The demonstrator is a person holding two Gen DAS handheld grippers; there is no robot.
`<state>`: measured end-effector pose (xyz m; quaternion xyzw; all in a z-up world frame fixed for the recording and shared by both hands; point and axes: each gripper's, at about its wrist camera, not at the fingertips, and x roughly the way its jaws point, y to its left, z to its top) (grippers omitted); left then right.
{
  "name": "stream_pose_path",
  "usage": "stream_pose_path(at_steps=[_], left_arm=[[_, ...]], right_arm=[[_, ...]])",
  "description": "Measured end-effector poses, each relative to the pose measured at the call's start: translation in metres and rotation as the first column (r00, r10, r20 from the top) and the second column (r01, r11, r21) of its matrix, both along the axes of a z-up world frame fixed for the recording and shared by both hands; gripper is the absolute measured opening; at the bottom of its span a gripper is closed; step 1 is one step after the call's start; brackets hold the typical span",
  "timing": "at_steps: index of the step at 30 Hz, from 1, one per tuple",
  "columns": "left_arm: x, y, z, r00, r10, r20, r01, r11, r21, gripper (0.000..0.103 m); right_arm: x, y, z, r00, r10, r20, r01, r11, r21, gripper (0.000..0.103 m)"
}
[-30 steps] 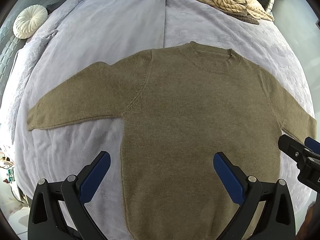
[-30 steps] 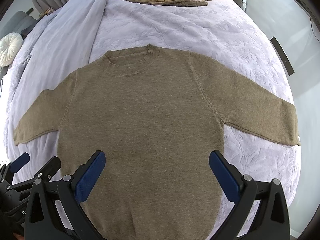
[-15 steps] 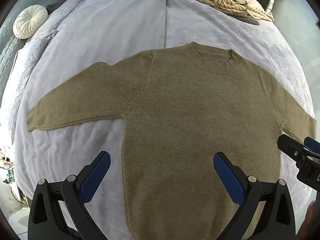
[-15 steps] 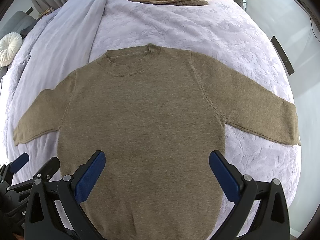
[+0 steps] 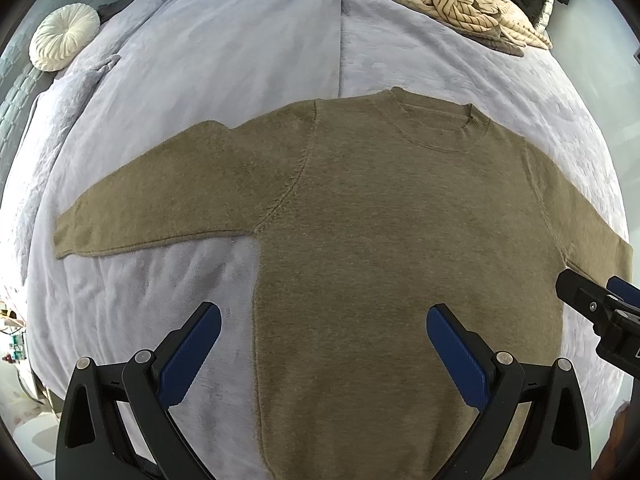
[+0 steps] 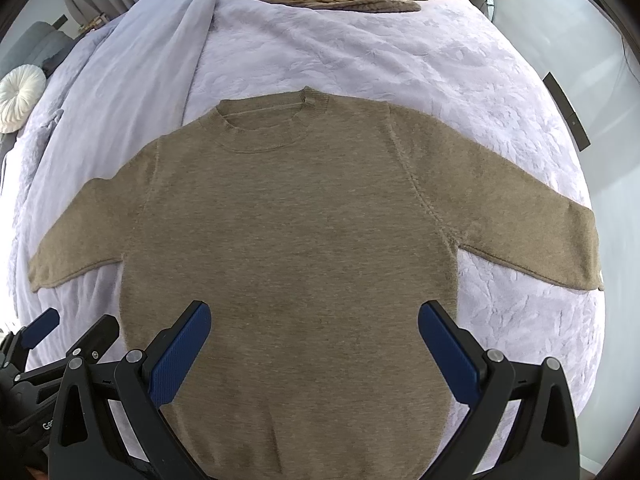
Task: Fold small clothes
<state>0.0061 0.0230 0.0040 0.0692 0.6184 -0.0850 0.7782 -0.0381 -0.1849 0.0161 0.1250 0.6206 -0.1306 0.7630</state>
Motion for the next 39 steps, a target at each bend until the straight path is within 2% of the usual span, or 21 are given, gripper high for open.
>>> stream_pose_path(at_steps=[5,10,12,16,19,23,25,29,31,33,35,38,39], left_arm=[[0.001,0.011,-0.004,1.0,0.007,-0.001,-0.007,1.0,-0.014,0.103],[0.006,0.038,-0.016,0.999,0.047,-0.014,-0.048,0.997,-0.06,0.103],[0.009,0.055,-0.022,0.997,0.077,-0.017,-0.078,0.994,-0.079,0.103],[0.022,0.098,-0.037,0.988,0.151,-0.014,-0.152,0.982,-0.112,0.103],[0.034,0.142,-0.051,0.971,0.238,-0.01,-0.237,0.963,-0.127,0.103],[0.051,0.209,-0.073,0.924,0.382,0.003,-0.378,0.916,-0.131,0.103],[0.061,0.246,-0.085,0.889,0.459,0.009,-0.452,0.879,-0.154,0.103],[0.081,0.298,-0.114,0.831,0.556,0.022,-0.54,0.815,-0.21,0.103],[0.09,0.313,-0.13,0.817,0.577,-0.006,-0.56,0.79,-0.248,0.103],[0.097,0.324,-0.142,0.797,0.602,-0.043,-0.585,0.753,-0.3,0.103],[0.1,0.334,-0.141,0.769,0.639,-0.029,-0.6,0.705,-0.377,0.103],[0.1,0.339,-0.128,0.764,0.645,0.023,-0.559,0.679,-0.475,0.103],[0.1,0.338,-0.124,0.765,0.642,0.045,-0.542,0.68,-0.493,0.101]], right_arm=[[0.004,0.01,-0.006,1.0,0.012,-0.017,-0.012,1.0,0.014,0.103],[0.007,0.025,-0.016,0.999,0.043,-0.022,-0.041,0.997,0.06,0.103],[0.009,0.035,-0.02,0.998,0.063,-0.016,-0.062,0.995,0.082,0.103],[0.014,0.057,-0.034,0.996,0.091,-0.01,-0.088,0.979,0.184,0.103],[0.02,0.079,-0.051,0.993,0.113,-0.021,-0.104,0.963,0.247,0.103],[0.025,0.11,-0.072,0.985,0.165,-0.042,-0.147,0.95,0.275,0.103],[0.026,0.122,-0.08,0.98,0.193,-0.046,-0.173,0.943,0.284,0.103],[0.027,0.15,-0.095,0.966,0.254,-0.059,-0.224,0.926,0.304,0.103],[0.028,0.163,-0.104,0.959,0.276,-0.067,-0.243,0.918,0.312,0.103],[0.029,0.17,-0.113,0.955,0.287,-0.078,-0.249,0.914,0.319,0.103],[0.029,0.179,-0.12,0.952,0.297,-0.076,-0.257,0.906,0.336,0.103],[0.03,0.189,-0.126,0.948,0.312,-0.065,-0.271,0.898,0.347,0.103],[0.029,0.191,-0.127,0.948,0.313,-0.06,-0.273,0.895,0.352,0.103]])
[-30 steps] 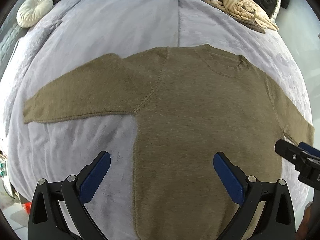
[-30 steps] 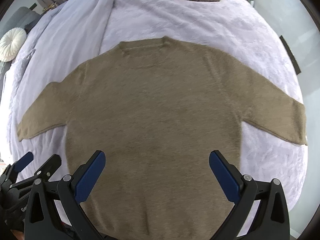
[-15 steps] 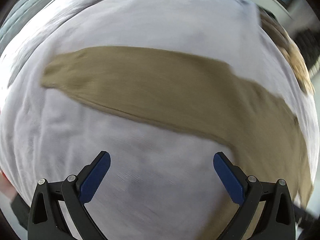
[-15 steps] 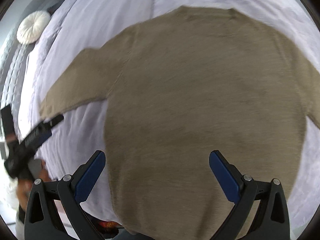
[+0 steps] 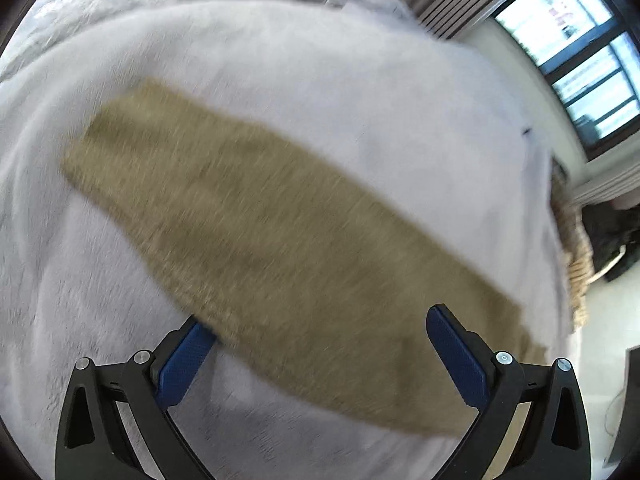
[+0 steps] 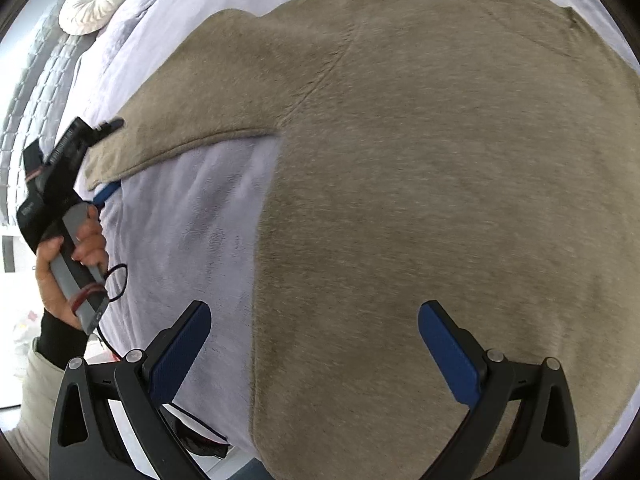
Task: Fold small clothes
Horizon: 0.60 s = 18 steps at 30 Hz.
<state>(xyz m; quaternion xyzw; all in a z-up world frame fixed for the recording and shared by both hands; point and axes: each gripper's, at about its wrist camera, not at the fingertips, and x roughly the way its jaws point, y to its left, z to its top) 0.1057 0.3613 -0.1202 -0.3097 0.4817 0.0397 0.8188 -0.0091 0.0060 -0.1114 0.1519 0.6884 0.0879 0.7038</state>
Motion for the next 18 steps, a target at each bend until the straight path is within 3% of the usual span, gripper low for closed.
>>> stream_pose_path(at_steps=[1,3,4,6,8,13,18], left_arm=[[0.0,-0.001,0.002,1.0,-0.009,0.017,0.009,1.0,-0.001,0.096],[0.002,-0.011,0.001,0.999,-0.043,0.013,0.044,0.999,-0.032,0.058],[0.004,-0.012,-0.003,0.999,-0.051,0.005,0.051,0.997,-0.058,0.048],[0.004,-0.008,-0.011,0.998,-0.055,0.01,0.056,0.991,-0.12,0.006],[-0.002,-0.011,-0.011,0.997,-0.056,0.046,0.062,0.986,-0.154,0.006],[-0.009,-0.03,0.024,0.978,-0.121,0.169,0.139,0.986,-0.097,0.006],[0.003,-0.067,0.066,0.921,-0.251,0.298,0.286,0.955,-0.079,0.006]], right_arm=[[-0.001,0.002,-0.001,1.0,0.0,0.003,0.0,1.0,0.009,0.103],[0.0,0.006,-0.006,1.0,-0.002,0.014,0.001,1.0,0.021,0.103],[0.0,0.007,-0.007,1.0,-0.003,0.018,0.002,1.0,0.025,0.103],[-0.001,0.007,-0.008,1.0,-0.005,0.029,0.005,0.999,0.033,0.103],[-0.003,0.005,-0.007,0.999,-0.007,0.042,0.006,0.999,0.034,0.103],[-0.006,-0.009,0.003,0.996,-0.005,0.092,0.004,1.0,0.012,0.103],[-0.008,-0.038,0.01,0.992,-0.044,0.117,0.043,0.999,0.011,0.103]])
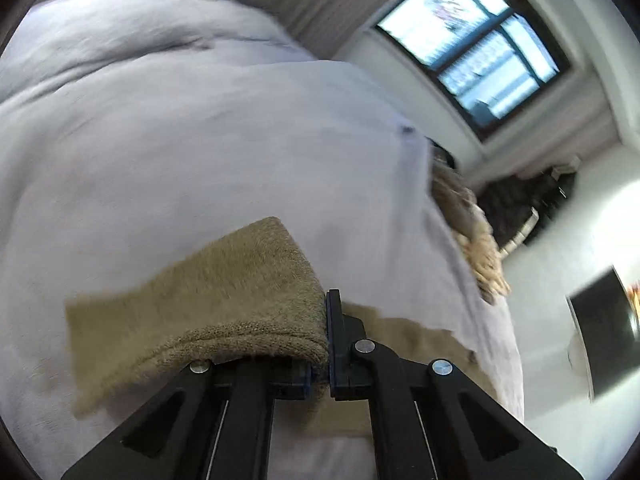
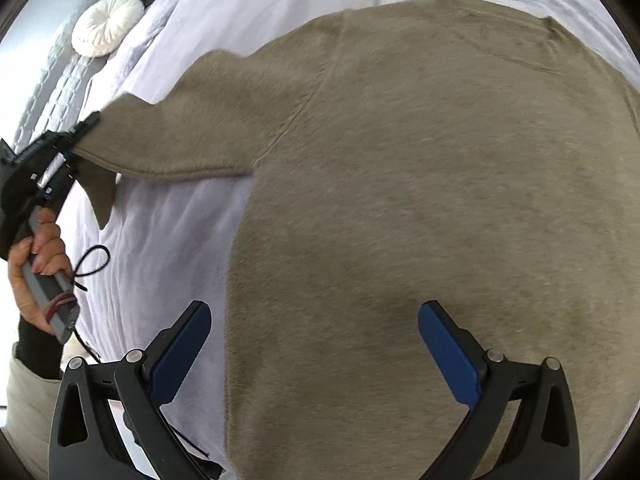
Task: Fold small clothes
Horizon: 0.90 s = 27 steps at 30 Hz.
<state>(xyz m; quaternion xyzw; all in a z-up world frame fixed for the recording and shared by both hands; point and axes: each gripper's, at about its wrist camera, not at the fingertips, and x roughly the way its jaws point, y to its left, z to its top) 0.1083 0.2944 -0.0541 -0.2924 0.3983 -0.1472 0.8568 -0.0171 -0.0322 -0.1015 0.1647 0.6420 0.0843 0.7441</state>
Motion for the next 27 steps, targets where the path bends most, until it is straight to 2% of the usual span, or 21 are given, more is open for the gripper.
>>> stream_pose_path(at_steps=[3,5,10,13,14,16,18,20,22,23,24,26,27], left_arm=[[0.007,-0.042,0.021,0.992,-0.119,0.049,0.119,0.993,0.005,0.006],[0.01,-0.076,0.03,0.976,-0.205,0.067,0.206,0.979,-0.002,0.006],[-0.005,-0.181,0.031,0.902,-0.428,0.054,0.429,0.903,0.005,0.006],[-0.016,-0.246,0.014,0.846,-0.534,-0.006,0.534,0.846,0.008,0.006],[-0.02,-0.265,0.007,0.83,-0.557,-0.022,0.557,0.83,0.026,0.006],[-0.035,-0.303,-0.012,0.788,-0.611,-0.082,0.616,0.783,0.088,0.006],[-0.049,-0.321,-0.03,0.762,-0.631,-0.146,0.647,0.748,0.143,0.006],[-0.058,-0.333,-0.042,0.756,-0.624,-0.197,0.654,0.727,0.209,0.006],[-0.066,-0.329,-0.048,0.767,-0.602,-0.222,0.641,0.723,0.257,0.007],[-0.061,-0.33,-0.049,0.776,-0.589,-0.226,0.631,0.724,0.28,0.022],[-0.064,-0.327,-0.046,0.789,-0.571,-0.227,0.614,0.723,0.315,0.055],[-0.068,-0.313,-0.035,0.831,-0.523,-0.19,0.553,0.743,0.377,0.085],[-0.071,-0.302,-0.027,0.847,-0.505,-0.167,0.526,0.753,0.396,0.085]], right_arm=[[-0.004,-0.02,0.003,0.999,-0.032,0.015,0.032,0.999,0.004,0.103],[-0.007,-0.037,0.006,0.998,-0.063,0.03,0.063,0.998,0.006,0.103],[-0.019,-0.084,0.006,0.982,-0.181,0.059,0.181,0.983,0.011,0.103],[-0.03,-0.116,0.004,0.963,-0.259,0.072,0.259,0.966,0.002,0.103],[-0.032,-0.125,0.004,0.958,-0.278,0.073,0.278,0.96,-0.002,0.103],[-0.039,-0.15,0.0,0.942,-0.33,0.065,0.332,0.943,-0.009,0.103],[-0.045,-0.171,-0.004,0.927,-0.371,0.051,0.372,0.928,-0.013,0.103],[-0.049,-0.184,-0.007,0.915,-0.401,0.045,0.402,0.916,-0.017,0.103],[-0.053,-0.196,-0.008,0.907,-0.418,0.045,0.419,0.908,-0.021,0.103],[-0.053,-0.201,-0.007,0.906,-0.42,0.049,0.422,0.906,-0.028,0.103],[-0.052,-0.202,-0.006,0.907,-0.417,0.054,0.419,0.907,-0.033,0.103],[-0.044,-0.201,0.001,0.918,-0.388,0.079,0.392,0.919,-0.046,0.103],[-0.036,-0.194,0.005,0.929,-0.357,0.1,0.363,0.93,-0.058,0.103]])
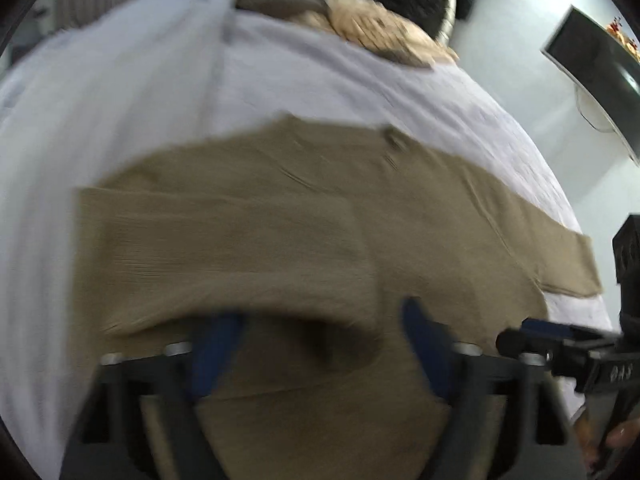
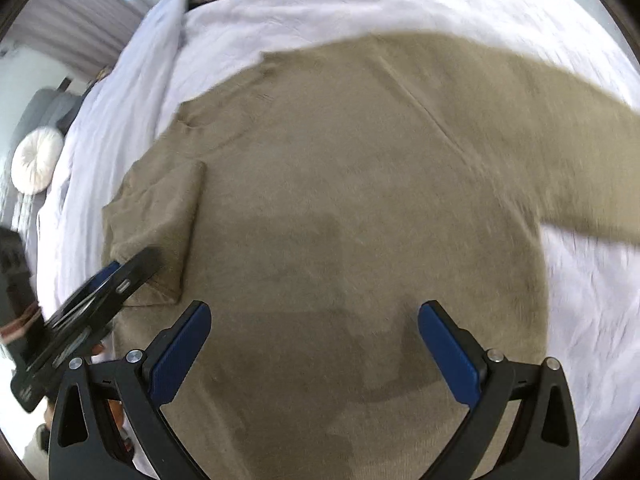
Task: Fold small clothes
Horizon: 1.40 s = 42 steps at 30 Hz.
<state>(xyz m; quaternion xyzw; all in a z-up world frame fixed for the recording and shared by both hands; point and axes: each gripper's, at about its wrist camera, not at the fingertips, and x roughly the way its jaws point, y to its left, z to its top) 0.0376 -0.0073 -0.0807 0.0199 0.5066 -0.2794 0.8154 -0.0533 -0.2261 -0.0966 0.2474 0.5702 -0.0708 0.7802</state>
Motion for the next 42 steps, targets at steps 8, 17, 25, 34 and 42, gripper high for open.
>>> stream_pose_path(at_steps=[8,17,25,34,42], left_arm=[[0.035,0.114,0.009,0.958,0.282,0.059,-0.288,0.943,0.168,0.085],[0.054,0.143,-0.045,0.933,0.36,-0.016,-0.346,0.906,0.245,0.085],[0.063,0.139,-0.038,0.944,0.327,-0.036,-0.311,0.923,0.227,0.085],[0.134,0.104,-0.05,0.957,0.266,-0.115,-0.236,0.945,0.227,0.085],[0.145,0.093,-0.052,0.954,0.276,-0.118,-0.248,0.946,0.207,0.07]], right_arm=[[0.069,0.109,0.029,0.904,0.424,0.06,-0.388,0.87,-0.304,0.103],[0.1,0.153,-0.006,0.828,0.554,-0.087,-0.487,0.633,-0.602,0.012],[0.073,-0.018,-0.007,0.985,-0.087,0.148,0.08,0.995,0.053,0.069],[0.041,-0.077,-0.028,0.94,-0.319,0.124,0.27,0.914,0.303,0.069],[0.091,-0.013,0.008,0.993,0.115,0.038,-0.087,0.895,-0.437,0.068]])
